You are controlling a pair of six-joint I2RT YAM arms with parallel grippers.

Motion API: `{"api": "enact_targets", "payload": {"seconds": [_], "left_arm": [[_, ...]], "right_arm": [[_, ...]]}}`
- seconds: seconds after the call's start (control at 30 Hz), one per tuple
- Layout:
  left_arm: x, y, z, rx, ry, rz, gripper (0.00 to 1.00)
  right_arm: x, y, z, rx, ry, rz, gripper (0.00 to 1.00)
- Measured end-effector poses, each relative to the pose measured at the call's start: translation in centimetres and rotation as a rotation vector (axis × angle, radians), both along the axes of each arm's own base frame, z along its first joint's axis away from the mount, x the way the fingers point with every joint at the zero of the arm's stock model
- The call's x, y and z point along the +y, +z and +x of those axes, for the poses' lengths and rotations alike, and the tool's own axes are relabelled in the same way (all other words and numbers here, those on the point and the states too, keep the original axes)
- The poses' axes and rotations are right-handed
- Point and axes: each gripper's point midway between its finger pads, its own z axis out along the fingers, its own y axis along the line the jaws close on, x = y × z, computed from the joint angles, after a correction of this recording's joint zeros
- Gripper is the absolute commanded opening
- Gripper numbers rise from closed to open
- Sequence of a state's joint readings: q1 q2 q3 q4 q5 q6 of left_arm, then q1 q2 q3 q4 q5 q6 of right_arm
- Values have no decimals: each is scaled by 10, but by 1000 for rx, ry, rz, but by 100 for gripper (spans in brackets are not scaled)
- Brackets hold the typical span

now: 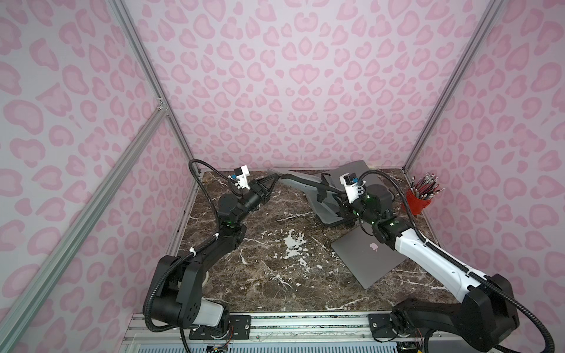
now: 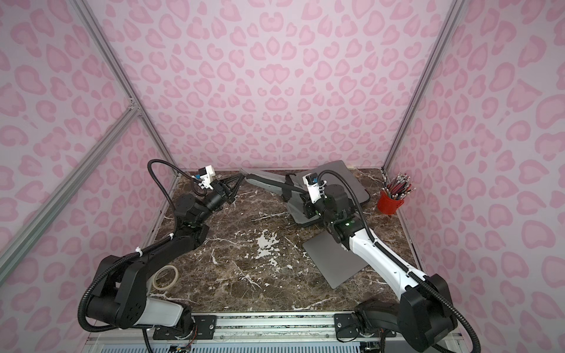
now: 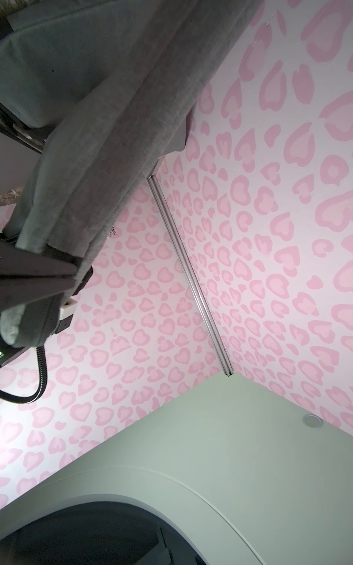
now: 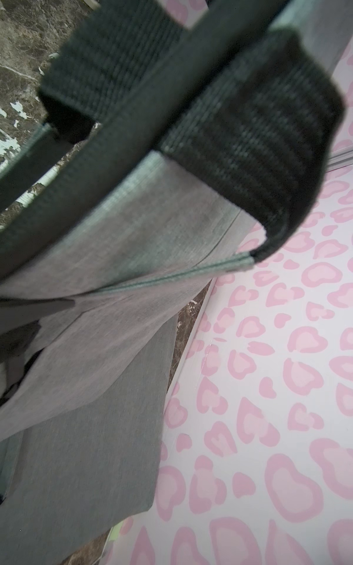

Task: Open the zippered laptop bag and take out the laptop
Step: Unzip the zipper on the zippered laptop bag.

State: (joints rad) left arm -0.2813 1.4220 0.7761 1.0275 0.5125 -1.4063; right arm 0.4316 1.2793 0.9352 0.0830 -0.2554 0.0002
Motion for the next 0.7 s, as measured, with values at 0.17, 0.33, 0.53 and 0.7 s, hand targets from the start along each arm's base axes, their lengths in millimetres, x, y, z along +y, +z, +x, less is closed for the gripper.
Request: {"api": "enact_targets", "payload": {"seconds": [0.17,0.33,0.53,0.7], "left_arm": [[2,5,-7,1,21,72,1],[8,19,-19,-19,53,168,1],[15,37,-38,-43,83,304,1],[21,27,-45,-11,103,388,1]], "right_arm": [[1,-1,0,3,4,0,0],[8,0,2,-2,23,-8,0],[28,0,2,-14,47,-40,0],[40,0,3,-17,41,-91,0]]}}
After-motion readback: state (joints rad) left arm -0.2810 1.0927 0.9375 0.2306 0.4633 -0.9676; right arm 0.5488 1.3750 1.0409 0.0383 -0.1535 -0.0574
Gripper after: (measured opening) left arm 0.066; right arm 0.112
